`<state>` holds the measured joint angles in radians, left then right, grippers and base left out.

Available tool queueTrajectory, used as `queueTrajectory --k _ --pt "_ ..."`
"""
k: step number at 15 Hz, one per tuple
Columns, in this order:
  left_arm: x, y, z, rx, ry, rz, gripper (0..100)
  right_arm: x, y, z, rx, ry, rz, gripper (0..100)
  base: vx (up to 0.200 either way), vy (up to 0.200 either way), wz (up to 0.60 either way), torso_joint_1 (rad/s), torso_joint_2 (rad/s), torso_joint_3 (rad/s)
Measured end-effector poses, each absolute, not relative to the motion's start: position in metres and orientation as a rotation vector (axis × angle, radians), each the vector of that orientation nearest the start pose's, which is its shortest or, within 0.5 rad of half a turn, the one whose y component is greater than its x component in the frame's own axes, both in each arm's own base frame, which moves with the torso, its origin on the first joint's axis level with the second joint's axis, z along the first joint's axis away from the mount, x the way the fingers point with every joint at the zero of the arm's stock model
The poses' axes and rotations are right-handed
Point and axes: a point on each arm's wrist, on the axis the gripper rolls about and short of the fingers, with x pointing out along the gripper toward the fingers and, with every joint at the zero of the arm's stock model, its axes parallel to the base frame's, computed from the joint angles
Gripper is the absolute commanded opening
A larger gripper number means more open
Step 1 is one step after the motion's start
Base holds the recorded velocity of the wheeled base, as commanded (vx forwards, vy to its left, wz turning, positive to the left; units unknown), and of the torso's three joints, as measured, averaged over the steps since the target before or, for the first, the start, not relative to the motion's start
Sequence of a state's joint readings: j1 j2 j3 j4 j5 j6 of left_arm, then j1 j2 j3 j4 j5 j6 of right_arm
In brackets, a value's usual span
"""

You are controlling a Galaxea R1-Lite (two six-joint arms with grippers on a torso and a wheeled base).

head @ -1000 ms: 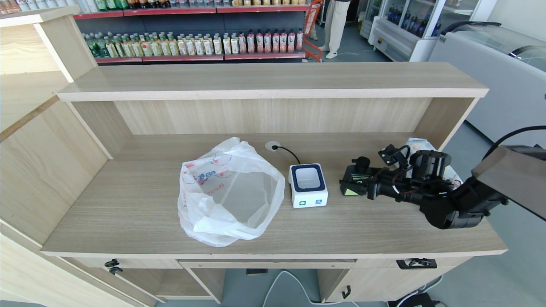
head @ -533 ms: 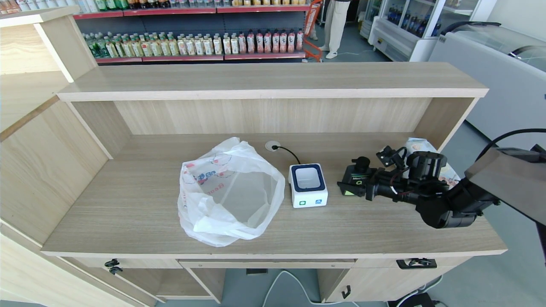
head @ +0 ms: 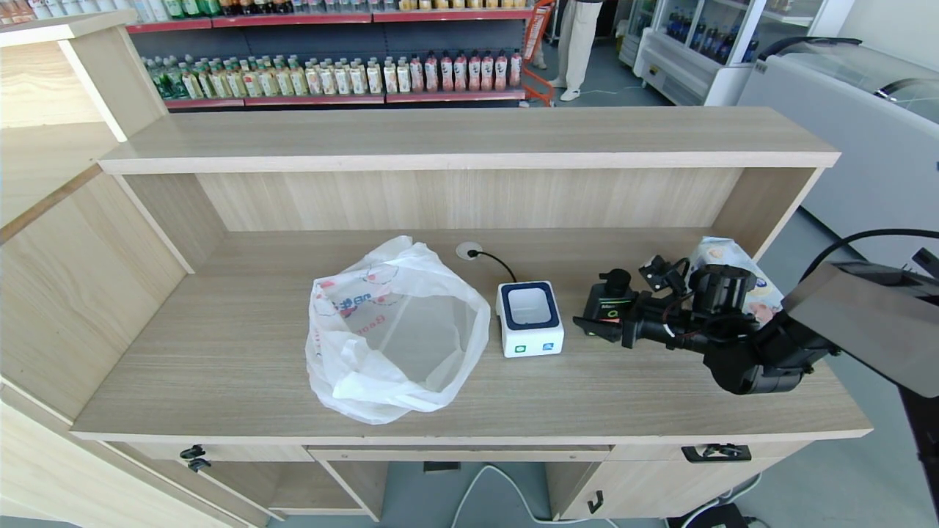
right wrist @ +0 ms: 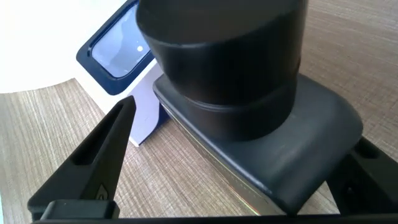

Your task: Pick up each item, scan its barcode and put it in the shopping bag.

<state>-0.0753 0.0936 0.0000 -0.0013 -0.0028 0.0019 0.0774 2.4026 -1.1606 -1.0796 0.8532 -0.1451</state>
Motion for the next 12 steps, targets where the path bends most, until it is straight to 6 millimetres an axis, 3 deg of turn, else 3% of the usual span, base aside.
queueTrajectory --k 12 --pt "-0.016 0.001 0.077 0.005 0.092 -0.078 100 0.452 0.052 0.048 -0.076 0.046 1.017 100 0.000 0.000 0.00 0.000 0.00 0.000"
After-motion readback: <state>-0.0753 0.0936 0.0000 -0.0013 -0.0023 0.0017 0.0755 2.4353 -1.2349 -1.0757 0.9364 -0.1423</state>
